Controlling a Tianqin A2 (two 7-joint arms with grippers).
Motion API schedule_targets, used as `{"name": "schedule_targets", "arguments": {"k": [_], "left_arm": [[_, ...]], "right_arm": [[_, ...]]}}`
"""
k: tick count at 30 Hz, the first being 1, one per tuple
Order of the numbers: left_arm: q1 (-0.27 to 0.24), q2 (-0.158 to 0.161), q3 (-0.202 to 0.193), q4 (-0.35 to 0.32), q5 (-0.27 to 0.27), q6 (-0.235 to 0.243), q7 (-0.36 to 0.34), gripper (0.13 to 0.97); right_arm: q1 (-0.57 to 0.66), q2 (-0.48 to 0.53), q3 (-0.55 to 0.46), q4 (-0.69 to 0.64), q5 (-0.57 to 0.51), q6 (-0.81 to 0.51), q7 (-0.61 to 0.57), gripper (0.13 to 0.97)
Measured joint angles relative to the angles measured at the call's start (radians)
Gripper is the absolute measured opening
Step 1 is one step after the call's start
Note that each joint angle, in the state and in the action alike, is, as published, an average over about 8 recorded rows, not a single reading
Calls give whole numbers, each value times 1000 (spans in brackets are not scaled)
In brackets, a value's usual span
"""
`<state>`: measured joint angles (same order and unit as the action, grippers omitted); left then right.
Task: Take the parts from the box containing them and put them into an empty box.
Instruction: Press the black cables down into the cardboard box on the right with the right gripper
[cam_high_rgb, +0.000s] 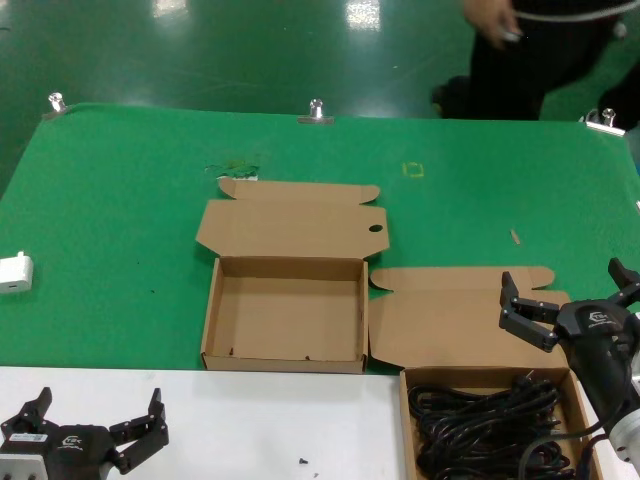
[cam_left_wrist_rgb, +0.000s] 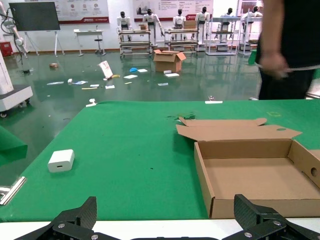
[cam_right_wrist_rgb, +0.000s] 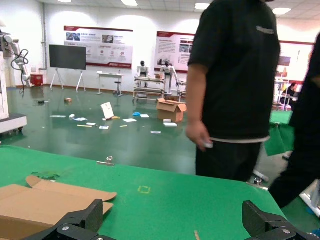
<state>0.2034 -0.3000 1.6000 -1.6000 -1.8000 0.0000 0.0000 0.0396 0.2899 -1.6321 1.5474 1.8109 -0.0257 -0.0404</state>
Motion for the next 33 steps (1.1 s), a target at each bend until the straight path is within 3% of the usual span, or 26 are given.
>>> {"name": "schedule_targets", "arguments": {"k": [18,27,33], "left_arm": [[0,0,0,0,0,0,0,949],[0,0,0,0,0,0,0,868],[1,0,0,0,0,0,0,757]], "right_arm": [[0,0,0,0,0,0,0,966],[14,16,-19,-14,3,-23,6,966],[13,30,-24,-17,5,-60,1,966]]}}
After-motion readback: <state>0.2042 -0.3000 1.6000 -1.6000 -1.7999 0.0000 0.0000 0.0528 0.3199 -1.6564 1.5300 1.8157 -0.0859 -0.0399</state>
